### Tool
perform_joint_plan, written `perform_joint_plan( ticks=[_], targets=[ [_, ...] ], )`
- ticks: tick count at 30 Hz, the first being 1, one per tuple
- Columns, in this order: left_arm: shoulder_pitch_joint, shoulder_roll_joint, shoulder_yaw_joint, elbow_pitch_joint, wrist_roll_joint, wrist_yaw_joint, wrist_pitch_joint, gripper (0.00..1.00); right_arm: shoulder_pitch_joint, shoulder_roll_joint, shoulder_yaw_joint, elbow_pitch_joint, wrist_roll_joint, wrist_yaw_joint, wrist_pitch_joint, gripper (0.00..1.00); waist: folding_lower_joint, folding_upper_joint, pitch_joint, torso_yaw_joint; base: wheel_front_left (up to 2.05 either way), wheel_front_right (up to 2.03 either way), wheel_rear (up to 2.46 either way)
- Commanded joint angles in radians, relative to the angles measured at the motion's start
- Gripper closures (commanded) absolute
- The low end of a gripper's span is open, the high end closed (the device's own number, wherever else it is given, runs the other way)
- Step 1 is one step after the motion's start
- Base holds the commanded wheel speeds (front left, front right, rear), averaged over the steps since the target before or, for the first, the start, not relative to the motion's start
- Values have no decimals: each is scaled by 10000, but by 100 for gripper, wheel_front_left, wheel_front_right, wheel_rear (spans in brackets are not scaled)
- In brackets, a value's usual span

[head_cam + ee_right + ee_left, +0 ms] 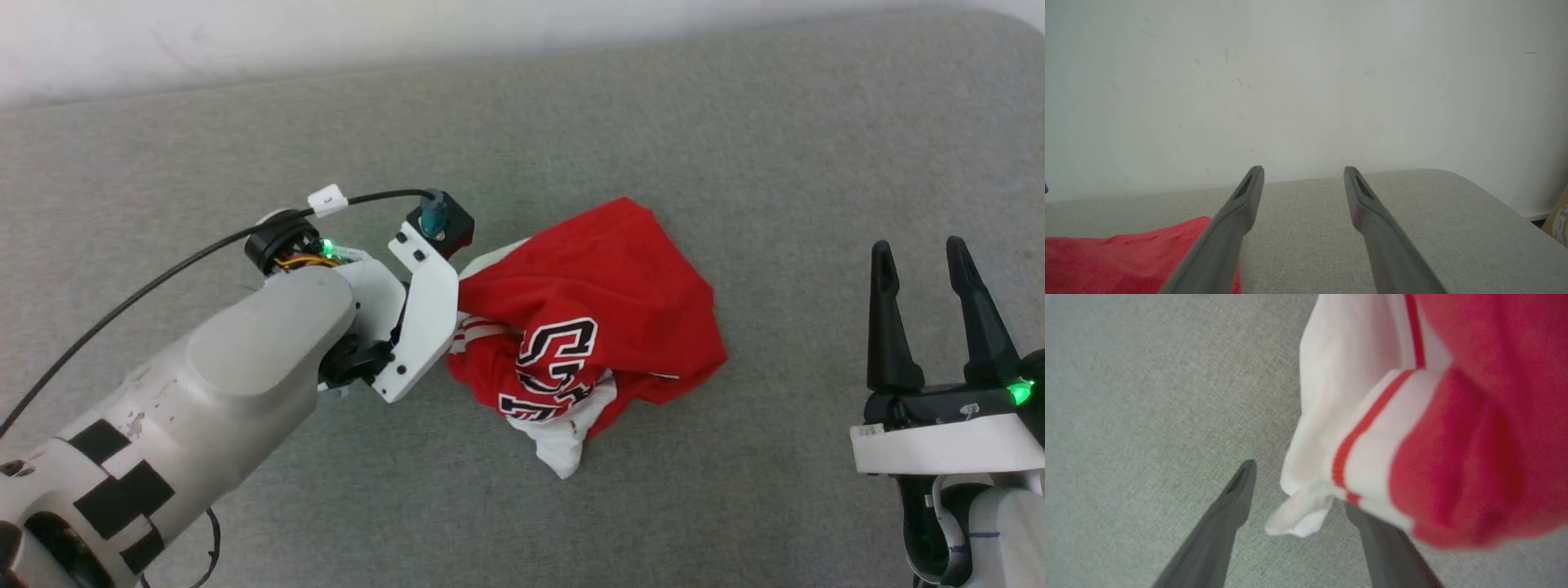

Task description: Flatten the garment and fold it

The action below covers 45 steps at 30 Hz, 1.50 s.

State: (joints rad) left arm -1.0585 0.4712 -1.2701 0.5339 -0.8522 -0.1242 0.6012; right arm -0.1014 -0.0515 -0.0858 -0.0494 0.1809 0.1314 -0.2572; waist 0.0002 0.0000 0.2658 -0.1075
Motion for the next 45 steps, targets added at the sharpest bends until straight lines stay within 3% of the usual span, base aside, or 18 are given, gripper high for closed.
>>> perform_joint_plan(
  ticks=[1,3,4,5,10,15,21,28,32,37,38,39,42,45],
  targets=[
    [-51,36,-71,-39,43,-64,161,0,-166,13,39,-5,84,-7,-46,0,-2,0,348,-340,0,0,0],
    [146,75,-92,-183,188,-64,562,0,-214,13,59,3,107,-7,-46,0,-2,0,405,-409,0,0,0],
    [300,97,-94,-295,278,-64,817,15,-224,13,64,7,115,-7,-46,0,-2,0,413,-433,0,0,0],
    [444,141,-96,-433,287,-64,1081,100,-222,13,60,12,121,-7,-46,0,-2,0,408,-443,0,0,0],
    [531,443,-99,-1030,116,-65,933,100,-76,13,-56,85,83,-7,-46,0,-2,0,173,-264,0,0,0],
    [505,960,-84,-1312,-597,-65,-1021,100,149,13,-99,157,52,-7,-46,0,-2,0,-346,96,0,0,0],
    [1143,2107,181,-1126,-1532,-65,-2616,100,508,13,-175,181,-50,-7,-46,0,-2,0,-909,732,0,0,0],
    [2123,3272,455,-531,-2149,341,-3086,100,681,13,-114,171,-139,-7,-46,0,-2,0,-1158,1265,0,0,0],
    [2837,3431,436,88,-2557,604,-3018,100,718,13,-16,192,-173,-7,-46,0,-2,0,-1162,1389,0,0,0],
    [3384,3140,532,803,-2970,695,-3297,100,810,13,18,271,-225,-7,-46,0,-2,0,-1245,1463,0,0,0],
    [3394,3070,581,898,-2893,764,-3604,64,847,13,11,297,-237,-7,-46,0,-2,0,-1307,1484,0,0,0],
    [3406,2987,650,973,-2841,830,-3932,0,880,13,-5,322,-249,-7,-46,0,-2,0,-1386,1512,0,0,0],
    [3521,2836,914,940,-2716,994,-5094,0,988,13,10,328,-402,-7,-46,0,-2,0,-1723,1589,0,0,0],
    [3709,2914,1283,586,-2486,1433,-6616,0,1025,13,-3,187,-615,-7,-46,0,-2,0,-2047,1712,0,0,0]
  ],
)
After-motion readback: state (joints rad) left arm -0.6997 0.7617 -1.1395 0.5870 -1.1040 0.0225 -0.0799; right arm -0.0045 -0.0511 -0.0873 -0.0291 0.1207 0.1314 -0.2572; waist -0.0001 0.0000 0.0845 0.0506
